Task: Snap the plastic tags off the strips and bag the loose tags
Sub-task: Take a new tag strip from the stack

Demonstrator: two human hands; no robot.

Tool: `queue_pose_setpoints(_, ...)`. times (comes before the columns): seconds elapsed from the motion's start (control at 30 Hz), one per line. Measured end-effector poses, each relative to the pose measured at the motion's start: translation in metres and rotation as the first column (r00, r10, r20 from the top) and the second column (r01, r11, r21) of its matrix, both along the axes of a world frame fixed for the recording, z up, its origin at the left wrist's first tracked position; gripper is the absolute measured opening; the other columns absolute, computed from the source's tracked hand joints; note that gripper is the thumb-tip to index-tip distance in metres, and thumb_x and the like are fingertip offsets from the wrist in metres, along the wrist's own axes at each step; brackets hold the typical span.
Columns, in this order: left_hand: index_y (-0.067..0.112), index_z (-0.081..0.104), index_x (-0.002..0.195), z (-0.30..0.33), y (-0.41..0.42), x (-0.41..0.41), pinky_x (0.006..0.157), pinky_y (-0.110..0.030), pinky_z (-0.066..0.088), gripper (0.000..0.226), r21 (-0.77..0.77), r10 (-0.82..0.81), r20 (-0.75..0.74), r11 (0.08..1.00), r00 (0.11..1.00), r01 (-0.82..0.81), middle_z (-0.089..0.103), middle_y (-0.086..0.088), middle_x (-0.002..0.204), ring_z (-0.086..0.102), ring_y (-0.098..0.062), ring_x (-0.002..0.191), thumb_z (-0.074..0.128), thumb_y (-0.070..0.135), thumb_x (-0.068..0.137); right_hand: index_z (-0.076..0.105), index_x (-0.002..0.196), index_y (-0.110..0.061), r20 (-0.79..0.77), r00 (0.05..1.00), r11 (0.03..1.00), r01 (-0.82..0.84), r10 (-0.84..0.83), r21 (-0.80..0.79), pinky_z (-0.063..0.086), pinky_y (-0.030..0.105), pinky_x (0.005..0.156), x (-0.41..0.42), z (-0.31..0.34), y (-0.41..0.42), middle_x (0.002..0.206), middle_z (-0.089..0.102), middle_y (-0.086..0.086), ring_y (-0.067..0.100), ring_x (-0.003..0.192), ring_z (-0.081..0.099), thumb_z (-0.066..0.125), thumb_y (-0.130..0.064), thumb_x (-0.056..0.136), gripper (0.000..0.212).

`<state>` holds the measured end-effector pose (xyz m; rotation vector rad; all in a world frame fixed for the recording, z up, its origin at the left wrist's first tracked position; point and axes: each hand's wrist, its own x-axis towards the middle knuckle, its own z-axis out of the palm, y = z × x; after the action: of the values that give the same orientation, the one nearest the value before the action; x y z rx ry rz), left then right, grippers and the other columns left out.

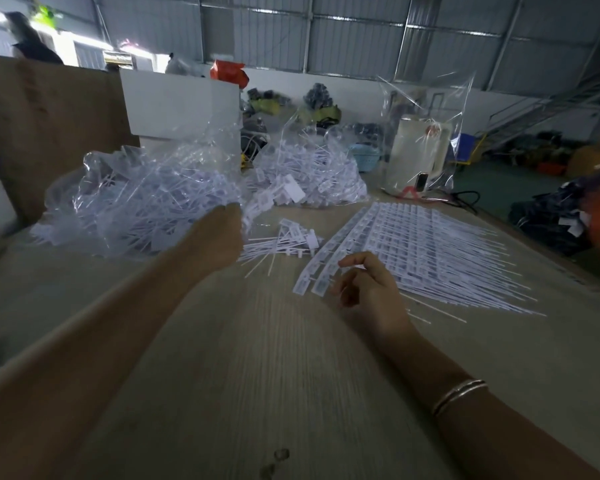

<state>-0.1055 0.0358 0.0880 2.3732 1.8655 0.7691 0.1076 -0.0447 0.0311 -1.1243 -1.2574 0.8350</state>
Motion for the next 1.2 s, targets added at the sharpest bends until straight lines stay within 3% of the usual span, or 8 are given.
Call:
queue_pose_setpoints(0.13, -0.006, 0.016, 0.142, -0.003, 0.037, 0.033, 0.097, -0.042, 0.037, 0.054, -0.080, 0.079, -0.223, 0.992, 0.972, -0.099, 0.030, -0.028, 0.139, 0.041, -0.040, 0.122, 0.041, 0.010, 0.097, 0.056, 0.090, -0.011, 0.010, 1.000, 1.000, -0.012, 0.012, 0.002, 0.042, 0.021, 0.048, 0.002, -0.003, 0.002, 0.060, 0.061, 0.006, 0.012, 0.049, 0.049, 0.025, 0.005, 0.094, 0.035)
queue_pose_setpoints(0.3, 0.006, 0.030, 0.140, -0.029, 0.056, 0.044, 0.104, -0.041, 0.030, 0.075, -0.241, 0.058, -0.409, 0.956, 0.911, -0.169, 0.033, -0.020, 0.144, 0.028, -0.037, 0.131, 0.046, 0.058, 0.089, 0.057, 0.087, -0.013, 0.009, 1.000, 1.000, -0.008, 0.007, 0.027, 0.041, 0.021, 0.049, 0.004, -0.004, 0.003, 0.059, 0.060, 0.007, 0.011, 0.048, 0.048, 0.024, 0.008, 0.093, 0.039)
queue_pose_setpoints(0.37, 0.013, 0.037, 0.136, -0.030, 0.051, 0.043, 0.102, -0.042, 0.029, 0.070, -0.122, 0.104, -0.418, 0.978, 0.902, -0.169, 0.035, -0.016, 0.141, 0.027, -0.036, 0.129, 0.049, 0.059, 0.085, 0.057, 0.086, -0.013, 0.029, 1.000, 0.999, -0.005, 0.003, 0.043, 0.041, 0.022, 0.051, 0.004, -0.004, 0.003, 0.059, 0.059, 0.007, 0.012, 0.050, 0.048, 0.025, 0.009, 0.091, 0.040)
queue_pose_setpoints(0.5, 0.018, 0.064, 0.107, -0.027, 0.021, 0.062, 0.087, -0.036, 0.042, 0.026, 0.238, -0.103, -0.100, 0.963, 0.990, 0.124, 0.060, -0.006, 0.113, 0.050, -0.025, 0.105, 0.057, 0.025, 0.083, 0.058, 0.086, -0.012, 0.048, 0.999, 0.998, -0.006, 0.003, 0.061, 0.041, 0.025, 0.054, 0.000, -0.004, 0.001, 0.062, 0.060, 0.009, 0.014, 0.053, 0.049, 0.027, 0.009, 0.090, 0.038)
queue_pose_setpoints(0.63, 0.014, 0.066, 0.092, -0.036, -0.004, 0.095, 0.075, -0.034, 0.048, 0.017, 0.023, -0.307, -0.076, 0.951, 0.949, 0.310, 0.067, -0.007, 0.094, 0.059, -0.024, 0.091, 0.054, 0.023, 0.086, 0.058, 0.085, -0.010, 0.105, 0.994, 0.996, -0.051, 0.043, 0.078, 0.042, 0.022, 0.053, -0.007, -0.002, -0.006, 0.065, 0.058, 0.006, 0.009, 0.054, 0.051, 0.031, 0.010, 0.088, 0.034)
queue_pose_setpoints(0.87, 0.000, 0.057, 0.075, -0.040, 0.025, 0.133, 0.069, -0.032, 0.042, 0.029, -0.288, -0.078, -0.077, 0.956, 0.994, 0.053, 0.053, -0.009, 0.068, 0.055, -0.025, 0.069, 0.041, 0.014, 0.094, 0.058, 0.086, -0.013, 0.173, 0.984, 0.992, -0.067, 0.047, 0.110, 0.042, 0.021, 0.056, -0.008, 0.000, -0.009, 0.061, 0.056, 0.000, 0.006, 0.056, 0.052, 0.032, 0.011, 0.086, 0.035)
queue_pose_setpoints(1.1, 0.000, 0.065, 0.090, -0.041, 0.038, 0.136, 0.072, -0.033, 0.044, 0.029, -0.347, -0.100, 0.133, 0.927, 0.986, 0.141, 0.061, -0.014, 0.080, 0.058, -0.028, 0.079, 0.046, 0.020, 0.095, 0.056, 0.096, -0.007, 0.116, 0.991, 0.989, -0.081, 0.067, 0.120, 0.041, 0.018, 0.052, -0.008, 0.000, -0.009, 0.062, 0.055, 0.008, 0.005, 0.052, 0.051, 0.030, 0.013, 0.086, 0.035)
queue_pose_setpoints(1.2, -0.003, 0.063, 0.099, -0.031, 0.037, 0.141, 0.075, -0.033, 0.044, 0.029, -0.341, -0.070, 0.426, 0.911, 0.902, 0.232, 0.062, -0.018, 0.093, 0.060, -0.031, 0.091, 0.051, 0.023, 0.093, 0.057, 0.100, -0.011, 0.151, 0.987, 0.987, -0.074, 0.052, 0.146, 0.043, 0.019, 0.054, -0.008, 0.000, -0.009, 0.061, 0.057, 0.007, 0.007, 0.054, 0.052, 0.032, 0.012, 0.086, 0.038)
